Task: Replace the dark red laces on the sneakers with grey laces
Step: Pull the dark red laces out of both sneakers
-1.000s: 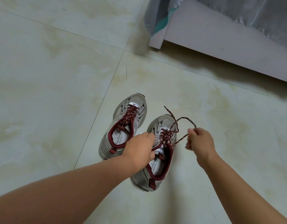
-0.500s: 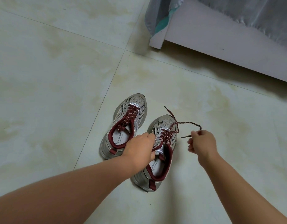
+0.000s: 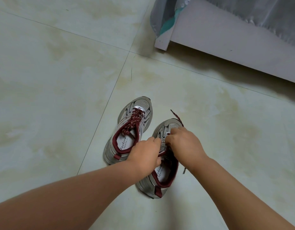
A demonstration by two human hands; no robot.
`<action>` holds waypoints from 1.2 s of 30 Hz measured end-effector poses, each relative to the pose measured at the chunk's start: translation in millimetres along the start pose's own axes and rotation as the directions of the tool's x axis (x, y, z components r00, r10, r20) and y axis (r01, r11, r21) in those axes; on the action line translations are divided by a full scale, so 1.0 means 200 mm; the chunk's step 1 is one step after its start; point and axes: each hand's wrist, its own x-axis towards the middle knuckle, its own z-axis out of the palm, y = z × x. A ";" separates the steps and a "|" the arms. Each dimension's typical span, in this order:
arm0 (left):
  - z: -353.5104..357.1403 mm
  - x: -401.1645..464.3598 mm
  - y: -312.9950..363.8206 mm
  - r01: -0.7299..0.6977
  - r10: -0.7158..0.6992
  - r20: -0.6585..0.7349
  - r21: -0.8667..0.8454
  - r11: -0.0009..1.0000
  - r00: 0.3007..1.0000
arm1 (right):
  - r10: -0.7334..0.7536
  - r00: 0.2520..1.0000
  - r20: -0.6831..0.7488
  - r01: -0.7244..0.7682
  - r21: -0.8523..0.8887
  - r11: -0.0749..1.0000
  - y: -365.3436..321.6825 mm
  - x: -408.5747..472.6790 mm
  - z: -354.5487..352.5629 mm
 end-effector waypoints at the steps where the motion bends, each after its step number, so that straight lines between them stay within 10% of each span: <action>1: 0.00 0.00 0.00 -0.011 0.011 0.001 0.021 1.000 1.000 | -0.039 0.999 -0.022 0.038 -0.033 0.999 0.00 0.01 -0.01; 7: 0.01 -0.01 0.01 0.010 -0.010 -0.006 -0.022 1.000 1.000 | 0.204 0.972 0.116 -0.222 0.170 0.960 0.00 0.02 0.05; 11: 0.01 -0.02 0.02 0.004 -0.005 -0.004 -0.056 0.998 1.000 | 0.465 0.844 0.268 -0.526 0.588 0.615 0.08 0.04 0.06; 19: 0.03 -0.03 0.01 0.015 -0.015 0.008 -0.077 0.997 1.000 | 0.242 0.969 0.055 -0.244 0.394 0.886 -0.04 0.02 0.03; 25: 0.02 -0.03 0.01 0.015 -0.013 0.013 -0.099 0.995 1.000 | 0.683 0.728 0.060 -0.436 0.809 0.394 0.04 0.03 0.05; 32: 0.02 -0.03 -0.01 0.008 -0.006 0.012 -0.103 0.995 1.000 | 0.316 0.940 0.130 -0.330 0.580 0.745 -0.02 0.01 0.04; 36: 0.02 -0.03 -0.01 0.006 -0.004 0.016 -0.134 0.991 1.000 | 0.606 0.793 0.065 -0.411 0.792 0.452 0.00 0.03 0.03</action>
